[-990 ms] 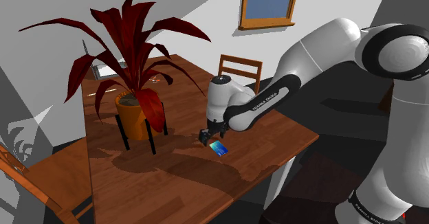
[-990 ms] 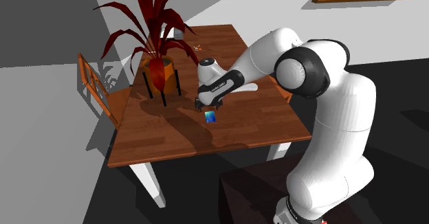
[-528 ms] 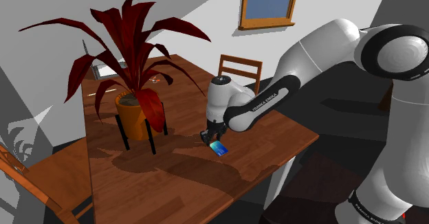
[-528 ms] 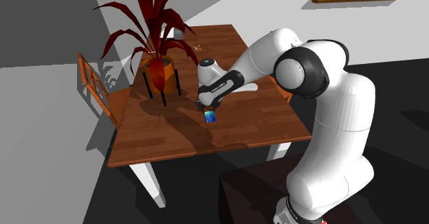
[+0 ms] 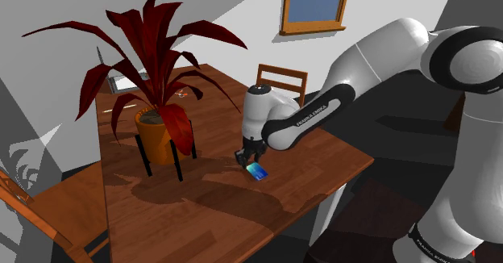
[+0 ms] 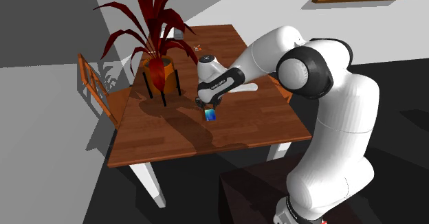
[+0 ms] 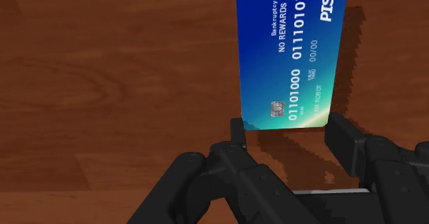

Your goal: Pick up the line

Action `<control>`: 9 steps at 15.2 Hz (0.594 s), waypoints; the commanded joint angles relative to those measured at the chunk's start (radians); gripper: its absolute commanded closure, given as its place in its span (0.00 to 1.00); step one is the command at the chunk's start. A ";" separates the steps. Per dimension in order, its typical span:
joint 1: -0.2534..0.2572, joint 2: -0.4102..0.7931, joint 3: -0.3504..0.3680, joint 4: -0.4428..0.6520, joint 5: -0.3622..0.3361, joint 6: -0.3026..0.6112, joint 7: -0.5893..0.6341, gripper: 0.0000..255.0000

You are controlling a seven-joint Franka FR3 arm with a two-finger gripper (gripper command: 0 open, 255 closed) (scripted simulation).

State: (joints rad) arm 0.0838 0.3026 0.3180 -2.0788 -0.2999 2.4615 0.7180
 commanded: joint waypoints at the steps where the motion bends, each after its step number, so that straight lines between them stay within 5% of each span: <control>1: -0.004 -0.016 0.005 0.004 0.012 -0.019 -0.010 1.00; 9: -0.016 -0.083 0.023 0.032 0.062 -0.107 -0.050 1.00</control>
State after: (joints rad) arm 0.0695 0.2309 0.3388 -2.0469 -0.2454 2.3650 0.6728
